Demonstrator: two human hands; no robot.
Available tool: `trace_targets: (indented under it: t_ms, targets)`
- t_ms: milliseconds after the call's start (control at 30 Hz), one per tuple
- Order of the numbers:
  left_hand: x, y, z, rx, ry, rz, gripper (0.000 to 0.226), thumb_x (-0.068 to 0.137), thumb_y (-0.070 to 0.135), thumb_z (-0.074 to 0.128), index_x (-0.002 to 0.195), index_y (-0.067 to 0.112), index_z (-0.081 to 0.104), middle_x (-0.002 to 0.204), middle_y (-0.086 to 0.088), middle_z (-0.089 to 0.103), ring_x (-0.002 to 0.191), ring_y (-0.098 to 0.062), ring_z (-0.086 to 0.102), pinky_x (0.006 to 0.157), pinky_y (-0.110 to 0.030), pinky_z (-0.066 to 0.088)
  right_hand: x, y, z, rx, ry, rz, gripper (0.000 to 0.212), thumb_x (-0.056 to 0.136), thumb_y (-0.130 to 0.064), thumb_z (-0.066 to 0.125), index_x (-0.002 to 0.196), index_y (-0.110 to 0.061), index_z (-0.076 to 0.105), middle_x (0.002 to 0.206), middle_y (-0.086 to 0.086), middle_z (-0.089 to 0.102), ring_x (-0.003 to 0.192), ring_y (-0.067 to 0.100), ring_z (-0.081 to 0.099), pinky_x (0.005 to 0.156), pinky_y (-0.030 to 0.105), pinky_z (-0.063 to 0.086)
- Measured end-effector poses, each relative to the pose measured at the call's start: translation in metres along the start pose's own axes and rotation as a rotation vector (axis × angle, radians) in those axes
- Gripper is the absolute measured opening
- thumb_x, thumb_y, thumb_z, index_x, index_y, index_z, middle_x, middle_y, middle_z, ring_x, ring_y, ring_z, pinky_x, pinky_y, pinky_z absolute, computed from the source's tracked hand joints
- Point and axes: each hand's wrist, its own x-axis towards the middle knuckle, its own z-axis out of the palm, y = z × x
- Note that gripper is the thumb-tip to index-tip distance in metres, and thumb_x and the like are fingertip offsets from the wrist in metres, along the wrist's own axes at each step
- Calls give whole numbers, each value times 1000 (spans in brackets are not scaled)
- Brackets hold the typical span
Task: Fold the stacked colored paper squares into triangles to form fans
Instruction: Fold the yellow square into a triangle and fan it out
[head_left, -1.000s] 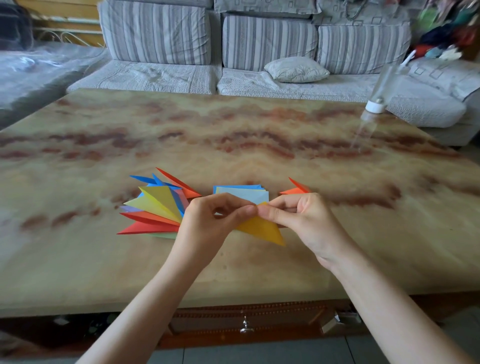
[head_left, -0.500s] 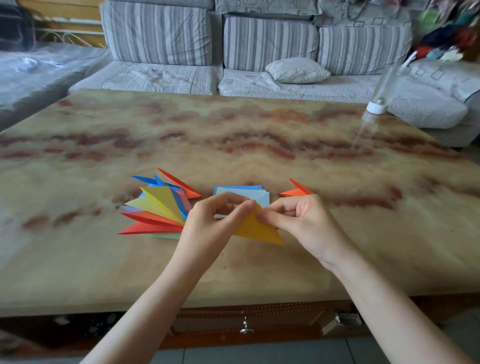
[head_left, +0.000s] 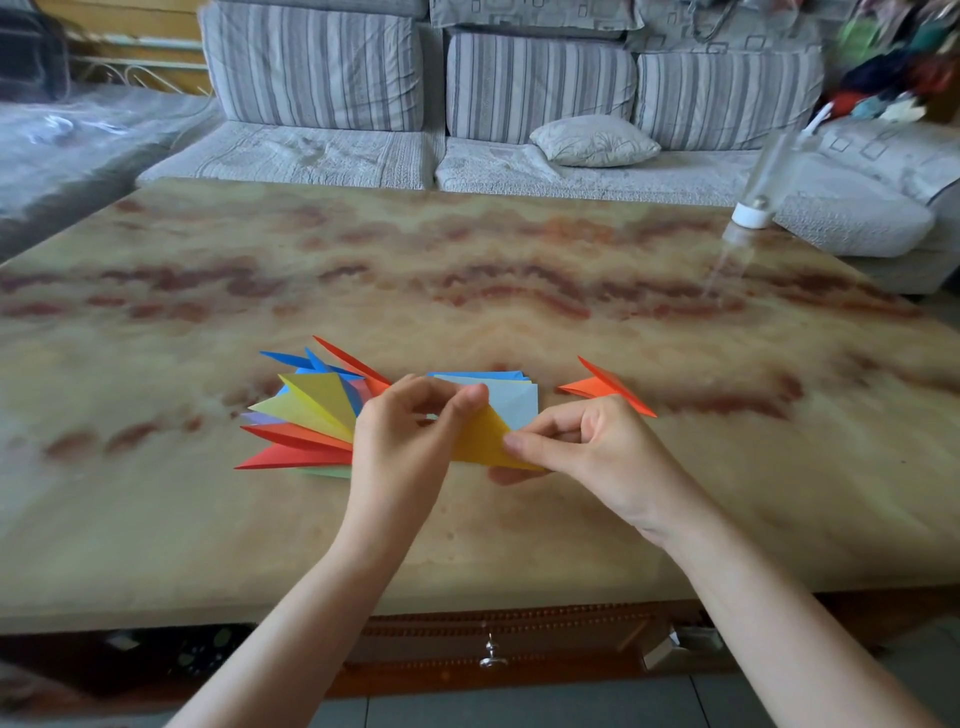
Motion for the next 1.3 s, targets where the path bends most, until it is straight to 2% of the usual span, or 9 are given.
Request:
trace_targets:
  t_ms: [100, 233, 600, 700, 867, 967, 1033, 1167, 1300]
  targets:
    - [3, 0, -1, 58, 11, 32, 21, 84, 25, 68, 64, 21, 63, 62, 9, 59, 59, 1, 51, 57, -10, 37, -2, -2, -1, -8, -11, 4, 16, 85, -12, 67, 85, 2, 72, 77, 11, 75, 79, 15, 73, 82, 13, 49]
    - [1, -1, 1, 92, 22, 43, 21, 85, 25, 68, 65, 22, 64, 65, 7, 60, 61, 0, 52, 59, -11, 38, -3, -4, -2, -22, -16, 23, 18, 86, -13, 67, 86, 4, 72, 77, 10, 75, 76, 12, 72, 74, 8, 45]
    - [10, -5, 0, 67, 40, 2, 22, 86, 29, 65, 73, 11, 67, 64, 8, 60, 59, 1, 47, 57, -11, 36, -6, -6, -14, -116, -2, 10, 14, 85, -14, 68, 83, -1, 73, 75, 6, 75, 78, 14, 73, 81, 13, 49]
    - [10, -6, 2, 73, 13, -23, 24, 86, 29, 65, 68, 14, 64, 53, 13, 55, 55, 2, 45, 53, -12, 34, -5, -7, -19, -131, -61, 43, 14, 84, -13, 68, 83, -1, 73, 76, 8, 75, 78, 16, 73, 77, 12, 49]
    - [28, -9, -9, -43, 102, -113, 25, 89, 29, 62, 70, 13, 64, 56, 10, 51, 54, -1, 42, 54, -23, 35, -9, -6, -31, -165, 20, 34, 14, 85, -13, 67, 82, -1, 73, 79, 7, 76, 80, 19, 72, 80, 27, 54]
    - [24, -7, -6, -24, 4, -96, 25, 86, 31, 65, 68, 14, 64, 51, 13, 50, 52, 1, 41, 48, -16, 32, -8, -7, -27, -101, 146, 0, 28, 80, -32, 67, 89, -7, 71, 85, 4, 76, 78, 20, 72, 76, 36, 53]
    - [17, -8, 3, -4, -79, -89, 22, 85, 31, 67, 68, 17, 66, 54, 14, 56, 54, 1, 46, 52, -16, 35, -6, -6, -21, -119, 164, 8, 36, 70, -41, 70, 90, -11, 71, 82, 3, 75, 72, 20, 72, 67, 33, 52]
    - [12, -10, 12, 22, -165, -87, 14, 85, 30, 67, 73, 22, 70, 64, 13, 64, 63, 1, 55, 60, -11, 39, 0, 3, -17, -153, 190, 15, 6, 75, -10, 77, 77, -9, 71, 53, -2, 65, 46, 9, 58, 46, 20, 44]
    - [12, -14, 9, 198, -212, 19, 10, 85, 31, 66, 94, 29, 71, 93, 14, 68, 83, 5, 60, 73, -5, 41, 5, 6, -41, -189, 306, 54, 12, 79, -2, 72, 72, -10, 69, 50, -5, 62, 40, 4, 53, 37, 15, 36]
